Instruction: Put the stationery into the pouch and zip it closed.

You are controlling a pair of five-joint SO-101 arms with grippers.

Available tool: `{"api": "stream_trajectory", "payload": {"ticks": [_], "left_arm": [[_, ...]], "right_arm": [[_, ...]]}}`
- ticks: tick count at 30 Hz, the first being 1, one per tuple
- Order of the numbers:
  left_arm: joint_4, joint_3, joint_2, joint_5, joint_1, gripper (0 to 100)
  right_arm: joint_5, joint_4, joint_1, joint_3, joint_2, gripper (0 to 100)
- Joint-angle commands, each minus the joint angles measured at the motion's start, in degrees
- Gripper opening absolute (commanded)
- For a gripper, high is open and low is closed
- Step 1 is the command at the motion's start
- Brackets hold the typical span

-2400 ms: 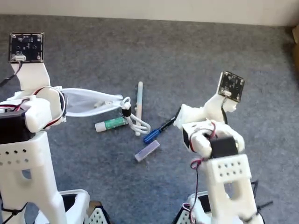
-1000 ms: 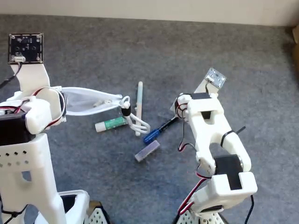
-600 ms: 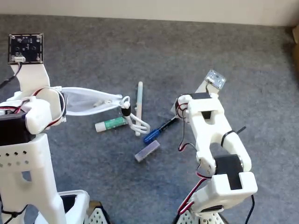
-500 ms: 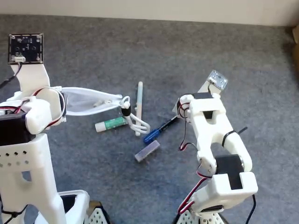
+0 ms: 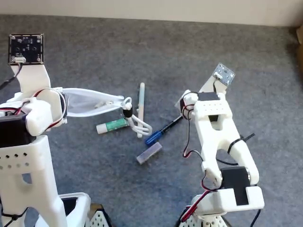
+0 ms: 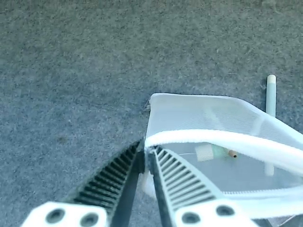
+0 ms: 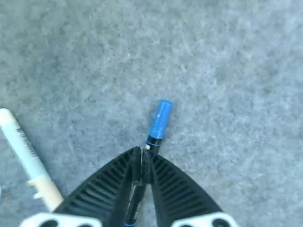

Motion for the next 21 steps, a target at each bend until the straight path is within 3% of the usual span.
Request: {"api": "stream_trajectory", "payload": {"ticks": [1, 4, 16, 21], "left_arm": [[-0.18, 2.33, 1.71, 0.44, -0.4, 1], [-0.18, 2.33, 1.71, 0.44, -0.4, 1], [-0.18, 2.33, 1.71, 0.44, -0.4, 1], [-0.18, 2.33, 1.71, 0.44, -0.4, 1]], "right_arm": [[-0.7, 0.13, 1.1, -3.65, 2.24, 7.0], [-0.79, 0.57, 1.19, -5.67, 4.0, 14.9], [-0.79, -0.57, 1.27, -13.67, 15.78, 13.6], [-0.26, 3.21, 1.27, -18.77, 21.85, 1.5]]}}
